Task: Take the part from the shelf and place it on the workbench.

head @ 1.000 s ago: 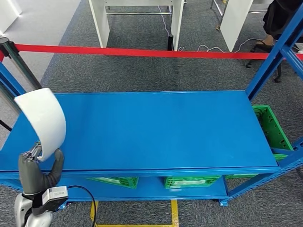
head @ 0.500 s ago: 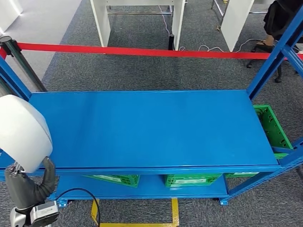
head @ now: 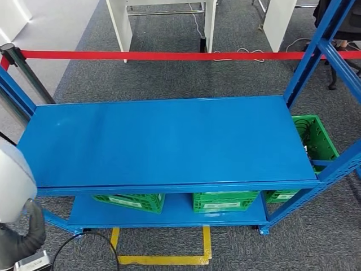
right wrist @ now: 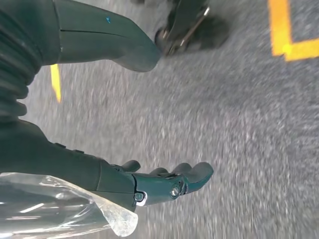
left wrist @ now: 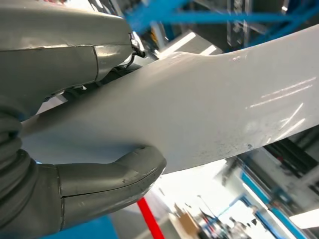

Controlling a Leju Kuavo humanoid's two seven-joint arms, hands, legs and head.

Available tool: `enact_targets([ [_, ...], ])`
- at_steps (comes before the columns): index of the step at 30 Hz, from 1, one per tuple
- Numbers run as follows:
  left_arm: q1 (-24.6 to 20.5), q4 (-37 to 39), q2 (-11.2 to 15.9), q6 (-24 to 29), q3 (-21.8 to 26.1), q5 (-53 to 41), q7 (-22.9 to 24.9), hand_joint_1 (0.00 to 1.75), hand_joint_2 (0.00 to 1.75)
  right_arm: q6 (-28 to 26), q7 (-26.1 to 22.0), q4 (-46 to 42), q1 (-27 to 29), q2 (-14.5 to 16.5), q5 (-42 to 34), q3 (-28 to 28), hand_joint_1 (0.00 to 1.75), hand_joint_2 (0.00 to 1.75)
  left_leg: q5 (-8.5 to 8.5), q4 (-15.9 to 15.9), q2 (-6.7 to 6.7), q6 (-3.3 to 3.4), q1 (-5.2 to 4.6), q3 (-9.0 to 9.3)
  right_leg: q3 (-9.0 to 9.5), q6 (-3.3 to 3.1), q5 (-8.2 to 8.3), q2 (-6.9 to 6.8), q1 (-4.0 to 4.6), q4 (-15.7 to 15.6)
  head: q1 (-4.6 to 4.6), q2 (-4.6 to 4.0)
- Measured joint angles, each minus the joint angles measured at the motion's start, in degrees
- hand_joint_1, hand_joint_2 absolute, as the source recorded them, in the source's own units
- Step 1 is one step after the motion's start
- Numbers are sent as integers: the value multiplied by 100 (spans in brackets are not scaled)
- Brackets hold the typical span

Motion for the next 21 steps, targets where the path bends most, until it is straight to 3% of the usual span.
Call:
enact_targets([
  [2,160,-165,-71,0,129,10,0,175,175,-205,140,0,8,-2,158,120,0,175,162,-858,4,75,-28,526,-63,45,77,-7,16,2,5,0],
  [3,208,-214,-100,0,167,9,0,175,175,-255,208,0,11,-3,200,168,0,175,169,-1150,4,106,-47,682,-82,78,118,-21,18,1,7,0],
  [6,272,-266,-155,0,221,-21,0,175,175,-269,329,1,18,-8,238,251,0,175,217,-1330,9,182,-75,689,-111,189,225,-56,-3,-15,5,0],
  [7,278,-276,-172,1,234,-37,0,175,175,-268,356,1,23,-11,241,273,0,175,279,-1352,18,222,-66,645,-142,220,159,-46,-8,23,7,0],
  [9,272,-288,-211,1,247,-61,0,175,175,-277,475,2,33,-16,262,307,0,175,425,-1393,40,294,-37,511,-280,268,-275,-8,-12,379,25,0],
  [11,214,-281,-226,0,247,-72,0,175,175,-325,672,2,37,-18,303,336,0,175,558,-1386,46,320,-39,344,-446,307,-816,12,-13,1082,44,0],
  [12,160,-268,-226,0,243,-87,0,175,175,-353,755,2,38,-22,315,350,0,175,627,-1378,47,318,-41,255,-475,321,-916,12,-13,1382,46,0],
  [13,91,-251,-224,-1,235,-108,0,175,175,-375,813,2,38,-30,315,362,0,175,694,-1366,47,310,-42,163,-433,330,-877,13,-13,1537,46,0],
  [14,16,-230,-223,-1,224,-136,0,175,175,-384,837,2,36,-43,308,370,0,175,753,-1348,47,299,-41,76,-298,332,-728,12,-13,1487,47,0],
  [16,-168,-148,-217,-2,182,-178,5,175,175,-377,827,2,21,-79,271,379,0,175,850,-1293,45,261,-37,-79,245,323,-441,13,-14,836,49,0],
  [18,-380,-22,-183,-2,86,-207,43,175,175,-343,783,2,-7,-107,224,381,0,175,930,-1208,44,206,-48,-190,799,287,-471,24,-5,8,50,0],
  [19,-474,45,-153,-3,21,-228,76,175,175,-321,765,2,-18,-111,210,381,0,175,974,-1181,44,175,-53,-224,923,258,-539,31,4,-228,53,0],
  [21,-599,164,-87,-3,-102,-281,139,175,175,-274,749,7,-10,-111,214,382,0,175,1058,-1165,44,109,-51,-273,883,171,-543,29,11,-322,58,0],
])
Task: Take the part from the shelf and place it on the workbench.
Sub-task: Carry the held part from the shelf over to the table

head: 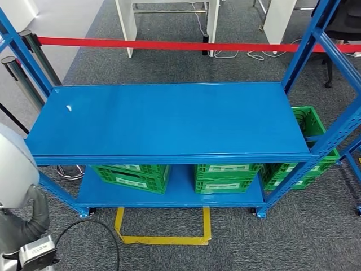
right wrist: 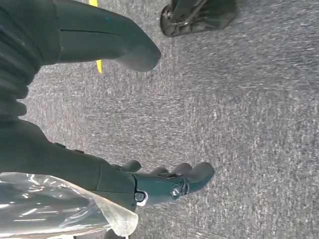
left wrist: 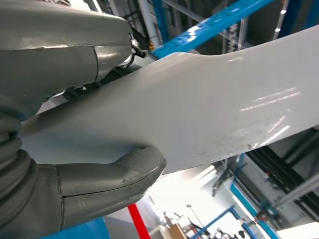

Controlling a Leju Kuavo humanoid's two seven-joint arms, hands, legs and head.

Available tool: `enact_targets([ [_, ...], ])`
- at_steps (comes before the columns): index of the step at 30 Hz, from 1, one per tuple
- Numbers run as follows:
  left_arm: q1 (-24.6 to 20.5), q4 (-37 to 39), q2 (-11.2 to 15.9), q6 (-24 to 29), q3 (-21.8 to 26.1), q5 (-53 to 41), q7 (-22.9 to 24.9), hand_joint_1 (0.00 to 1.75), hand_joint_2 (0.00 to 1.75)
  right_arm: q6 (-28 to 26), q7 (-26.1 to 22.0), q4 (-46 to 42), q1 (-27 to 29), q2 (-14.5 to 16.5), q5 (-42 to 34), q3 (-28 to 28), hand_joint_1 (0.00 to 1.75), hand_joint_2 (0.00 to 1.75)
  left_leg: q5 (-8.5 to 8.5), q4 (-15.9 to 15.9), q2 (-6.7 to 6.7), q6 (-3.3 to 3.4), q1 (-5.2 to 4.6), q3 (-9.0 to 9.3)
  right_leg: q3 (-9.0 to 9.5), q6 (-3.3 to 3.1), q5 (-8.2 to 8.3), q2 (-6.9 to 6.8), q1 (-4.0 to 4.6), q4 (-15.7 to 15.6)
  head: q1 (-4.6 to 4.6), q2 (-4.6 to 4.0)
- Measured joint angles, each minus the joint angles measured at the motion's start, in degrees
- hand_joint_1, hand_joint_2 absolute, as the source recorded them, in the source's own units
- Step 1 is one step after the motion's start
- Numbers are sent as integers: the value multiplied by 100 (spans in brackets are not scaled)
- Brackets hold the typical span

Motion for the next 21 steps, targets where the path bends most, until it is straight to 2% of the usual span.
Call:
enact_targets([
  [1,-31,49,37,0,-49,-20,29,175,175,18,4,4,10,2,9,1,0,175,-35,22,-3,-33,7,-29,-56,-52,47,-10,-4,4,2,0],
  [2,-48,92,72,1,-91,-34,54,175,175,31,15,9,20,4,15,1,0,175,-183,122,-7,-67,16,-73,-119,-105,106,-23,-11,1,-4,0],
  [3,-55,130,112,1,-130,-40,75,175,175,36,34,13,26,7,18,1,0,175,-436,330,-11,-100,27,-135,-196,-147,173,-36,-20,-1,-14,0],
  [5,-61,200,197,1,-198,-45,123,175,175,36,79,15,32,10,16,1,0,175,-1041,1023,-11,-155,50,-262,-338,-185,308,-45,-11,11,-36,0],
  [6,-63,232,241,1,-224,-45,147,175,175,35,94,17,32,16,9,1,0,175,-1202,1361,-11,-171,58,-294,-413,-186,375,-48,-6,26,-39,0],
  [7,-67,262,287,1,-246,-45,170,175,175,35,101,19,32,26,-1,0,0,175,-1221,1567,-11,-177,62,-267,-495,-183,439,-49,-2,47,-38,0],
  [8,-72,291,331,1,-265,-46,187,175,175,35,104,20,32,38,-12,-1,0,175,-1115,1571,-11,-173,63,-156,-590,-176,496,-50,0,76,-40,0],
  [9,-81,315,372,1,-281,-53,196,175,175,35,104,20,31,50,-23,-1,0,175,-946,1357,-11,-155,62,51,-686,-165,546,-50,4,109,-41,0],
  [10,-92,336,408,1,-295,-67,203,175,175,33,106,20,30,66,-28,-1,0,175,-806,975,-12,-124,58,335,-768,-151,589,-49,6,142,-41,0],
  [12,-116,371,463,1,-322,-101,215,175,175,29,126,21,28,101,-28,-1,0,175,-773,124,-13,-49,38,879,-877,-103,672,-46,22,187,-38,0],
  [13,-125,388,486,1,-333,-115,220,175,175,27,144,21,28,115,-26,-1,0,175,-820,-129,-14,-18,23,1011,-905,-70,720,-46,22,192,-38,0],
  [14,-130,404,508,1,-344,-125,222,175,175,24,165,22,29,125,-24,-1,0,175,-849,-242,-14,10,6,1047,-925,-31,775,-47,19,186,-38,0],
  [16,-136,437,536,1,-357,-136,222,175,175,17,200,25,40,136,-23,-1,0,175,-754,-269,0,83,4,957,-969,45,808,-40,0,190,-43,0],
  [17,-143,452,547,1,-363,-137,222,175,175,14,213,27,45,140,-23,-1,0,175,-689,-277,11,133,10,899,-1016,75,692,-31,-6,265,-35,0],
  [18,-149,467,555,1,-370,-137,222,175,175,11,221,28,50,140,-23,-1,0,175,-617,-290,23,175,21,829,-1095,99,469,-21,-9,440,-26,0],
  [20,-156,492,568,1,-384,-138,222,175,175,10,229,29,50,141,-23,-1,0,175,-476,-281,33,220,18,650,-1295,134,-124,-9,-14,1110,-8,0],
  [21,-155,504,571,1,-390,-138,222,175,175,10,229,32,50,141,-21,-1,0,175,-402,-268,34,220,14,547,-1369,150,-309,-8,-15,1482,-8,0],
])
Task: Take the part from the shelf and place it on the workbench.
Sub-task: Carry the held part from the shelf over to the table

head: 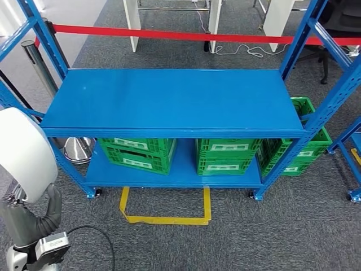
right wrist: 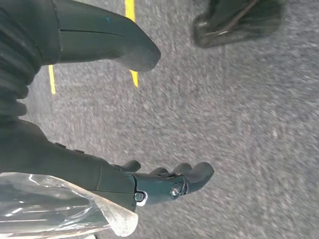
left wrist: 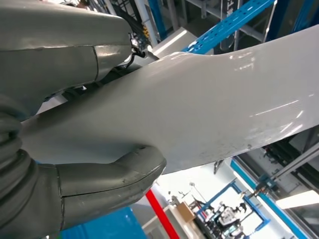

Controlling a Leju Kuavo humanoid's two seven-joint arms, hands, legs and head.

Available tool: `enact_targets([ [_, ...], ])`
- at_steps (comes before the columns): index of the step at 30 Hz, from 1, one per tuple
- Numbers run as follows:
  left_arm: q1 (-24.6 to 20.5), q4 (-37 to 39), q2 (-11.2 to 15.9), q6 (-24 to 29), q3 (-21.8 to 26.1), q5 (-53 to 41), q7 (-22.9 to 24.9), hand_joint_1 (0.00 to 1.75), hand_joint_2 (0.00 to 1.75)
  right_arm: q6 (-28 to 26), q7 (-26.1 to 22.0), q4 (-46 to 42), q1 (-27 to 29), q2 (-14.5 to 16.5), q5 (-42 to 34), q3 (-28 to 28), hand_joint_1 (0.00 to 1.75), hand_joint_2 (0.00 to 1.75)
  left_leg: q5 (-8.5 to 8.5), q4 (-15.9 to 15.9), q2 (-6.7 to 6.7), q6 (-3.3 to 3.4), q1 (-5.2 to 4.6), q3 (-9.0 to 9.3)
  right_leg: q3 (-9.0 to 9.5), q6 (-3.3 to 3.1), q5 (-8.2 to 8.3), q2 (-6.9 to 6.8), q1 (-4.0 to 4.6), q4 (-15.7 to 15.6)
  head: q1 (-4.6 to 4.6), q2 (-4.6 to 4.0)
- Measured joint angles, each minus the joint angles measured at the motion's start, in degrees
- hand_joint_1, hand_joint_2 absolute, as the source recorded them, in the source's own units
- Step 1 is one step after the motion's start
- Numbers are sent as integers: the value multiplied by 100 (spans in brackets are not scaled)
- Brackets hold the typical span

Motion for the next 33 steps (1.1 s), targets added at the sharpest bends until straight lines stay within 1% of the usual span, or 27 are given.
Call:
enact_targets([
  [1,0,10,3,0,-3,-1,0,175,175,0,1,2,-1,1,1,0,0,175,74,21,1,-5,-3,-112,-9,12,-38,0,0,276,-1,0],
  [2,-1,20,7,0,-5,-1,0,175,175,-1,3,4,-1,1,-1,0,0,175,141,49,2,-15,-3,-225,64,18,60,-1,-1,383,0,0],
  [3,0,28,10,0,-5,-1,0,175,175,-3,4,5,-1,1,-6,0,0,175,198,83,2,-28,-2,-334,236,17,237,-1,-3,283,-1,0],
  [4,0,35,15,0,-7,2,0,175,175,-5,-1,5,-4,1,-22,-1,0,175,251,125,1,-46,-1,-430,516,9,393,0,-4,-17,1,0],
  [5,1,39,22,0,-8,8,-1,175,175,-7,-16,5,-11,1,-43,-2,0,175,295,173,-1,-70,-7,-513,873,-4,429,1,-1,-464,2,0],
  [6,3,40,34,0,-10,22,-1,175,175,-10,-43,5,-20,1,-64,-4,0,175,338,218,-1,-98,-15,-576,1210,-31,376,7,3,-932,2,0],
  [7,8,40,48,1,-12,37,-3,175,175,-13,-74,5,-25,1,-81,-5,0,175,385,252,0,-126,-22,-613,1439,-61,289,13,9,-1289,3,0],
  [8,15,41,63,1,-14,57,-8,175,175,-18,-102,5,-24,1,-84,-5,0,175,432,267,2,-155,-26,-637,1548,-96,209,17,21,-1492,4,0],
  [10,55,42,90,2,-15,94,-28,175,175,-26,-126,8,0,1,-56,-6,0,175,510,269,-2,-217,-13,-671,1467,-186,254,0,26,-1530,12,0],
  [11,88,43,101,2,-16,114,-39,175,175,-28,-121,9,10,1,-32,-6,0,175,422,317,-9,-252,-4,-713,1399,-240,312,-14,22,-1525,9,0],
  [12,123,43,108,2,-17,132,-48,175,175,-27,-110,10,19,-1,-11,-7,0,175,225,451,-17,-287,7,-768,1318,-288,383,-30,14,-1525,-2,0],
  [13,151,43,115,2,-18,154,-51,175,175,-22,-100,10,22,-3,10,-8,0,175,-80,705,-23,-318,20,-838,1227,-320,457,-44,8,-1523,-13,0],
  [15,184,44,134,2,-19,206,-44,175,175,1,-98,10,25,-6,36,-9,0,175,-674,1455,-25,-366,39,-953,1072,-342,607,-56,15,-1510,-36,0],
  [16,197,45,150,2,-20,227,-34,175,175,17,-119,10,25,-6,44,-9,0,175,-789,1777,-25,-379,45,-960,988,-339,681,-62,19,-1496,-36,0],
  [17,210,46,166,2,-20,240,-21,175,175,32,-151,10,24,-6,45,-9,0,175,-763,1938,-26,-382,49,-900,901,-332,749,-66,22,-1475,-37,0],
  [18,221,46,181,2,-20,249,-9,175,175,45,-188,10,22,-6,46,-8,0,175,-630,1888,-26,-375,51,-754,799,-323,807,-68,24,-1446,-37,0],
  [20,222,47,206,2,-21,272,6,175,175,72,-253,10,9,-5,48,-6,0,175,-372,1191,-30,-329,47,-199,622,-292,899,-66,28,-1376,-39,0],
  [22,205,47,216,2,-23,305,10,175,175,97,-309,11,-9,-4,52,-2,0,175,-383,332,-35,-265,30,347,512,-238,987,-59,44,-1320,-34,0],
  [23,195,47,217,2,-24,324,8,175,175,108,-329,11,-16,-4,60,2,0,175,-431,99,-37,-236,16,472,480,-202,1037,-57,47,-1310,-34,0],
  [25,184,47,221,2,-25,353,1,175,175,119,-337,12,-19,-4,89,7,0,175,-397,21,-31,-167,3,437,443,-126,1123,-57,38,-1311,-32,0],
  [26,177,47,223,2,-27,359,-4,175,175,121,-328,12,-17,-4,106,9,0,175,-341,17,-20,-121,7,384,411,-91,1075,-48,27,-1281,-32,0],
  [27,173,47,226,2,-31,362,-8,175,175,124,-319,12,-13,-4,117,11,0,175,-274,10,-9,-71,15,317,358,-60,911,-33,21,-1173,-20,0],
  [28,169,47,228,2,-34,364,-11,175,175,126,-312,13,-11,-4,124,12,0,175,-200,2,2,-32,24,236,278,-34,646,-19,15,-962,-11,0],
  [30,167,47,232,2,-40,368,-15,175,175,130,-307,16,-14,-3,132,15,0,175,-58,16,9,8,12,51,101,6,47,-4,9,-274,7,0],
  [31,168,47,234,2,-42,368,-16,175,175,132,-307,19,-16,-3,136,16,0,175,16,29,10,10,4,-53,54,18,-90,-3,8,70,7,0],
  [32,168,47,234,2,-43,369,-17,175,175,133,-307,21,-17,-2,137,18,0,175,90,50,10,8,-3,-163,72,24,-73,-3,8,302,6,0],
  [33,169,47,235,2,-45,369,-17,175,175,134,-307,22,-18,-2,137,19,0,175,160,76,11,0,-10,-276,172,21,74,-3,8,364,6,0],
])
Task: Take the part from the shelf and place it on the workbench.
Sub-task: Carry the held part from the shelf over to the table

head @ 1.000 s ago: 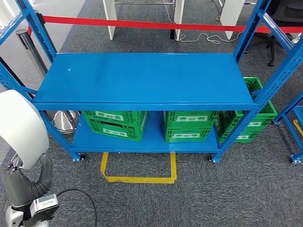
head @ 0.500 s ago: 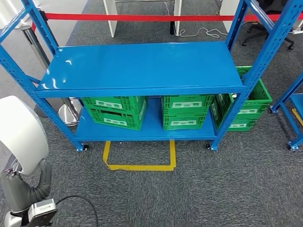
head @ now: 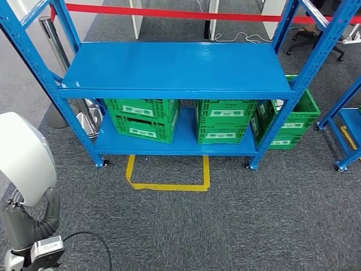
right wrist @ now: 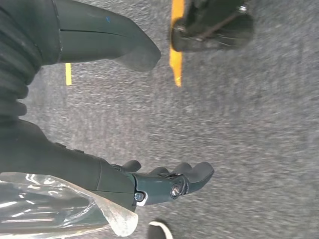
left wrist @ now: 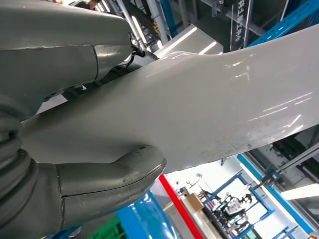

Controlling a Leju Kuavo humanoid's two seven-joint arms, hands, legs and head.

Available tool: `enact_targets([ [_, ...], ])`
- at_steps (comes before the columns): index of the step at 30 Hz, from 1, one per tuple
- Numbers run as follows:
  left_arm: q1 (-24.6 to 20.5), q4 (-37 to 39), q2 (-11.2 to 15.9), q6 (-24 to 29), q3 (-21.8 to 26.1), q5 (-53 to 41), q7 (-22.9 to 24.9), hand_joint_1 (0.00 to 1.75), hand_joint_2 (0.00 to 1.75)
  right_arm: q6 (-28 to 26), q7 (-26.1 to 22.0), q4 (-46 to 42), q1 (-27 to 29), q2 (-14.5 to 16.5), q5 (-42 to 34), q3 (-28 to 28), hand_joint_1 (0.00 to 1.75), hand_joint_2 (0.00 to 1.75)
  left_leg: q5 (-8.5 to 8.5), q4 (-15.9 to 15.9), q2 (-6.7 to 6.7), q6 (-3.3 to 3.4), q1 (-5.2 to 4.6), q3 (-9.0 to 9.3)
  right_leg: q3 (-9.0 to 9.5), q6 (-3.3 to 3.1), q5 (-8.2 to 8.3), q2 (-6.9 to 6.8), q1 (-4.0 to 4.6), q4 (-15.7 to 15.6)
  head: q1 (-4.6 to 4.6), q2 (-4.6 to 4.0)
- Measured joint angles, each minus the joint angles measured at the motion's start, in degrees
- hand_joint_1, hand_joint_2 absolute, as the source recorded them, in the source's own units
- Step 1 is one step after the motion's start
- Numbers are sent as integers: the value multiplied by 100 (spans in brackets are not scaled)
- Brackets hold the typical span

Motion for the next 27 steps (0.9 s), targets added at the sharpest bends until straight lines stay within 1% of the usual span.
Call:
enact_targets([
  [1,0,0,1,0,0,1,-1,175,175,1,0,0,-1,-1,-1,1,0,175,62,30,0,-11,-4,-108,195,-11,203,0,0,-140,-1,0],
  [2,0,0,1,0,1,1,-1,175,175,0,0,-1,-3,-1,-2,1,0,175,116,65,-1,-26,-7,-199,477,-29,358,2,1,-458,-1,0],
  [3,0,0,2,0,1,1,-2,175,175,-1,0,-1,-10,-2,-2,1,0,175,163,100,-2,-47,-14,-276,820,-50,375,3,7,-928,0,0],
  [4,0,0,3,0,1,1,-2,175,175,-1,0,-2,-20,-2,-2,2,0,175,211,131,-2,-70,-21,-326,1143,-78,308,6,15,-1394,-3,0],
  [5,-2,0,3,0,0,0,-2,175,175,-1,-1,-1,-28,-2,-3,4,0,175,265,146,0,-92,-24,-352,1349,-104,220,12,26,-1739,-6,0],
  [6,-5,0,4,0,-1,-1,-3,175,175,-1,-1,1,-35,-2,-3,5,0,175,325,145,3,-118,-22,-370,1449,-129,147,15,41,-1942,-9,0],
  [7,-5,0,4,0,-1,-2,-3,175,175,-1,2,2,-32,-2,-3,7,0,175,386,136,4,-144,-19,-380,1438,-162,166,15,46,-1989,-10,0],
  [8,0,0,5,1,-2,-2,0,175,175,1,9,8,-25,0,-5,8,0,175,407,127,-3,-176,-9,-398,1367,-197,221,5,40,-1975,-6,0],
  [9,9,0,7,1,-3,-6,9,175,175,2,27,11,-19,1,-8,9,0,175,318,171,-15,-214,-2,-435,1309,-241,277,-9,33,-1972,-10,0],
  [10,20,0,11,2,-4,-11,27,175,175,3,47,15,-11,2,-14,9,0,175,109,322,-26,-252,6,-488,1237,-285,345,-27,22,-1976,-17,0],
  [11,29,0,15,2,-5,-15,50,175,175,3,67,19,-9,3,-19,9,0,175,-199,597,-35,-285,22,-558,1154,-317,414,-42,17,-1971,-27,0],
  [12,35,0,19,2,-8,-19,70,175,175,4,85,18,-8,3,-23,9,0,175,-530,974,-37,-313,32,-633,1080,-336,481,-50,23,-1958,-37,0],
  [13,40,0,21,2,-9,-20,85,175,175,4,92,18,-8,3,-27,9,0,175,-769,1370,-37,-331,44,-690,995,-344,547,-56,25,-1939,-42,0],
  [14,43,0,22,2,-10,-19,91,175,175,5,94,18,-8,3,-28,9,0,175,-862,1677,-38,-343,51,-703,900,-344,612,-60,27,-1910,-42,0],
  [15,45,0,24,2,-11,-19,93,175,175,9,89,18,-8,3,-30,9,0,175,-810,1813,-38,-346,55,-644,800,-338,673,-63,29,-1873,-43,0],
  [16,46,0,27,1,-11,-19,93,175,175,14,76,18,-8,3,-31,9,0,175,-664,1732,-38,-342,58,-490,684,-329,727,-65,29,-1833,-44,0],
  [17,46,-1,32,1,-14,-21,94,175,175,22,55,19,-9,3,-31,9,0,175,-498,1442,-40,-329,60,-242,582,-314,773,-65,28,-1790,-44,0],
  [18,45,-2,38,0,-17,-26,96,175,175,33,29,19,-10,3,-31,10,0,175,-410,1022,-45,-309,57,54,497,-294,811,-63,34,-1751,-45,0],
  [19,45,-5,45,1,-22,-35,101,175,175,42,1,20,-14,3,-29,11,0,175,-400,581,-51,-284,51,334,433,-270,847,-62,41,-1718,-42,0],
  [20,50,-10,52,1,-27,-46,106,175,175,51,-26,20,-18,4,-27,13,0,175,-437,249,-57,-260,41,526,384,-238,890,-60,45,-1697,-42,0],
  [21,63,-15,57,2,-30,-54,113,175,175,59,-45,20,-22,4,-23,17,0,175,-488,64,-62,-235,27,612,345,-200,940,-60,46,-1690,-40,0],
  [22,86,-22,61,2,-32,-60,121,175,175,67,-59,20,-22,5,-19,22,0,175,-485,-4,-61,-209,16,612,319,-159,994,-58,43,-1694,-38,0],
  [23,111,-28,63,2,-32,-62,128,175,175,74,-66,20,-18,5,-12,26,0,175,-444,-16,-48,-177,22,569,287,-117,1010,-52,36,-1692,-42,0],
  [24,134,-38,65,2,-32,-61,133,175,175,79,-65,20,-13,5,-3,30,0,175,-390,-26,-37,-138,30,520,237,-81,947,-41,33,-1656,-38,0],
  [25,150,-48,66,2,-32,-59,137,175,175,86,-63,20,-8,5,7,33,0,175,-333,-37,-23,-93,42,465,175,-52,788,-28,31,-1532,-26,0],
  [26,160,-57,67,2,-31,-56,137,175,175,91,-58,20,-6,5,19,38,0,175,-276,-40,-11,-56,50,404,84,-32,533,-15,26,-1277,-13,0],
  [27,166,-64,69,2,-30,-47,136,175,175,95,-52,21,-7,5,33,43,0,175,-223,-27,-9,-28,42,330,-19,-16,253,-8,23,-919,-2,0],
])
